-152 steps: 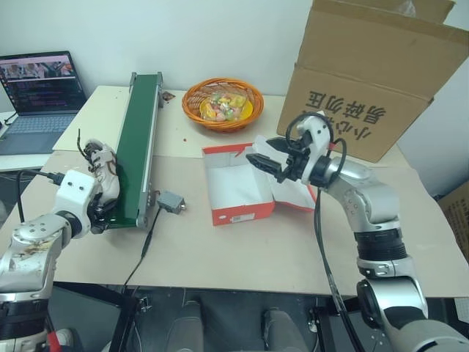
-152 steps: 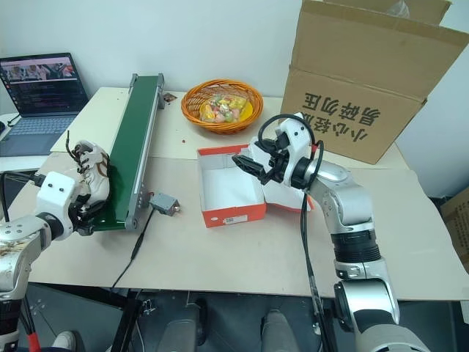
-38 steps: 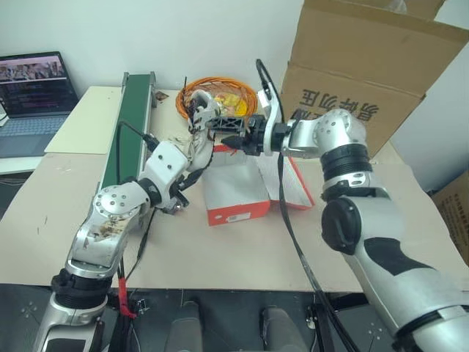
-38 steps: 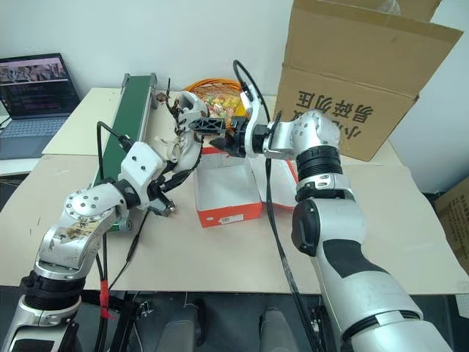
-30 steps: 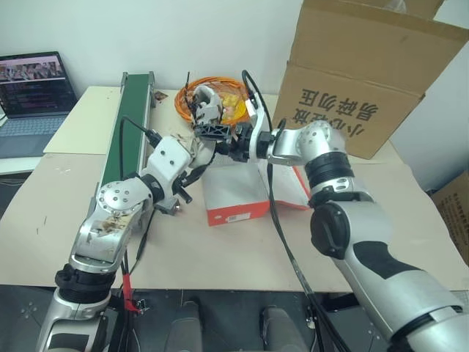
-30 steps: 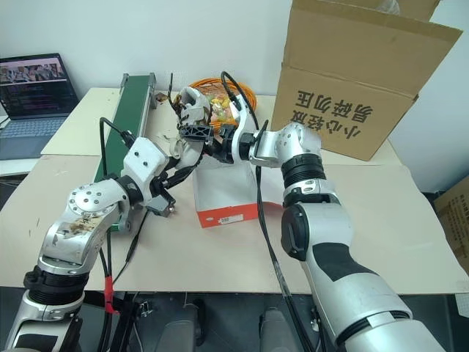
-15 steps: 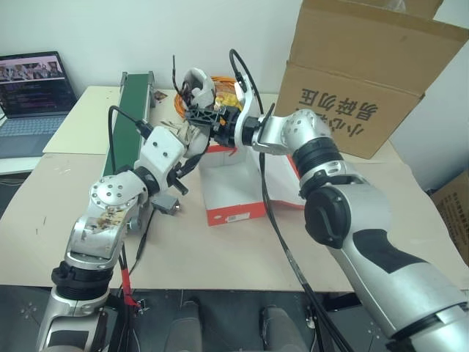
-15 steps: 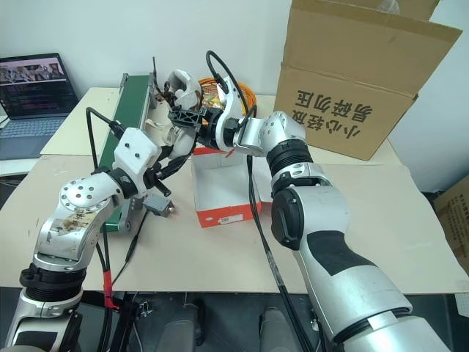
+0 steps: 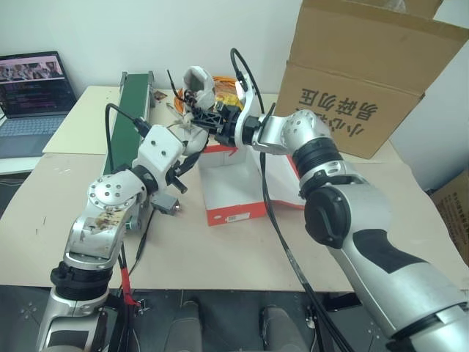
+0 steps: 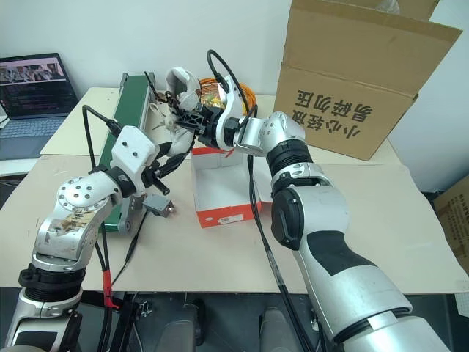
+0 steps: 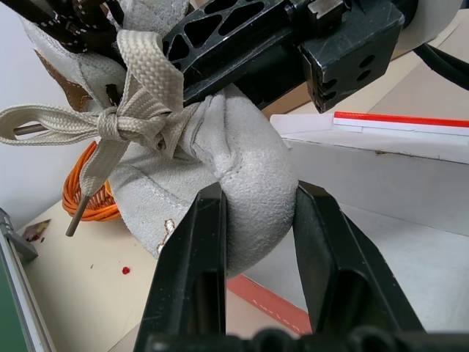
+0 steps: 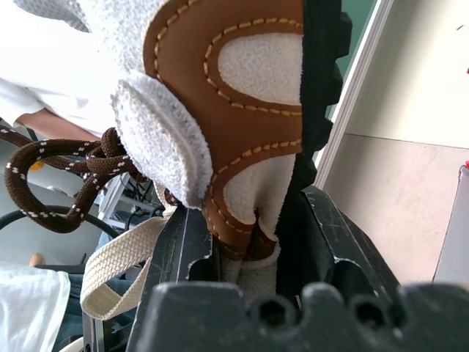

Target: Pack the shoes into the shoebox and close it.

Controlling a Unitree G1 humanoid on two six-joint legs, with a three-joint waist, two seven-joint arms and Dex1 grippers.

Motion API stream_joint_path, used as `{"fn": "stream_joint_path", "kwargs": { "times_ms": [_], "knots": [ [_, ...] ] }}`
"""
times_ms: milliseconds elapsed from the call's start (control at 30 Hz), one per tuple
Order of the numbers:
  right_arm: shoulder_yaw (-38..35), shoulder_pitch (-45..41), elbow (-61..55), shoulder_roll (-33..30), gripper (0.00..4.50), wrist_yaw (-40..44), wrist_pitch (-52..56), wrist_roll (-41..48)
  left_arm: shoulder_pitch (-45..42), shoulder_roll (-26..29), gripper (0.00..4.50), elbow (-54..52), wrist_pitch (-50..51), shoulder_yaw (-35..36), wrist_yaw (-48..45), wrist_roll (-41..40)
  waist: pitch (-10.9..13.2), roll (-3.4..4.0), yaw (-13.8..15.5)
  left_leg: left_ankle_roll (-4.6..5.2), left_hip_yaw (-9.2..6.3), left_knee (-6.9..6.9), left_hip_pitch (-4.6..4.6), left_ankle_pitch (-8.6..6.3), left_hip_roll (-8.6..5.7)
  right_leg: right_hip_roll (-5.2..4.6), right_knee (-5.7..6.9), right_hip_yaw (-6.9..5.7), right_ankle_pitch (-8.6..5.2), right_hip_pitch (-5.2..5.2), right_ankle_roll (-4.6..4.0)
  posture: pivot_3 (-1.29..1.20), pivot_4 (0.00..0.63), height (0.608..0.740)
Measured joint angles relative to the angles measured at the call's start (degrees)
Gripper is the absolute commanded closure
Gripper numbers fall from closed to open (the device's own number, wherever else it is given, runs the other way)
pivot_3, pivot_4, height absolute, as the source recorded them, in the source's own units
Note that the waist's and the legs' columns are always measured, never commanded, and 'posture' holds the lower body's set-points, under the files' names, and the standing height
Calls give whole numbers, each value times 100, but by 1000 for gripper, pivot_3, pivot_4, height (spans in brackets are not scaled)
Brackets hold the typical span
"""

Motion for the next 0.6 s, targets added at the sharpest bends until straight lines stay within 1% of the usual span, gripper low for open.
{"fn": "stream_joint_path", "kwargs": {
  "times_ms": [67,133,167,200,300,333,467,600],
  "knots": [
    [-61,3,-7,-4,3469,-51,6,19,-1,-56,3571,0,-11,-10,79,34,0,0,1,0,0,0,0,0,0,0,0,0,0,1,0,0,150,721],
    [-176,44,-27,-4,3498,-130,48,64,-10,-73,2670,1,-11,-46,133,90,0,0,2,0,0,0,1,0,0,0,0,0,0,1,0,0,150,721],
    [-238,92,-56,-10,3498,-166,53,131,-18,-97,2431,1,-23,-46,166,99,0,0,6,0,0,1,0,0,0,0,0,0,0,1,0,0,150,721],
    [-300,137,-108,-14,3498,-204,63,211,-18,-107,2092,3,-28,-54,180,111,0,0,6,0,0,1,0,0,0,0,0,0,0,1,0,0,150,721],
    [-407,170,-315,-13,3498,-355,154,275,-28,-109,910,-3,-91,-108,161,116,0,0,2,0,0,0,0,0,0,0,0,0,0,0,0,0,150,721],
    [-441,199,-445,-14,3498,-412,174,329,-33,-113,627,-9,-130,-112,161,116,0,0,2,0,0,0,0,0,0,0,1,0,0,0,0,0,150,721],
    [-583,433,-879,-55,3498,-657,165,474,-42,-211,627,-51,-108,-44,208,73,0,0,19,0,-1,3,1,0,0,0,0,0,0,6,1,0,150,721],
    [-508,684,-1010,-377,3498,-999,-301,293,-30,-324,627,-55,30,121,367,-34,0,0,53,0,-2,8,1,0,-1,-1,-2,0,0,8,0,0,150,721]
  ]
}}
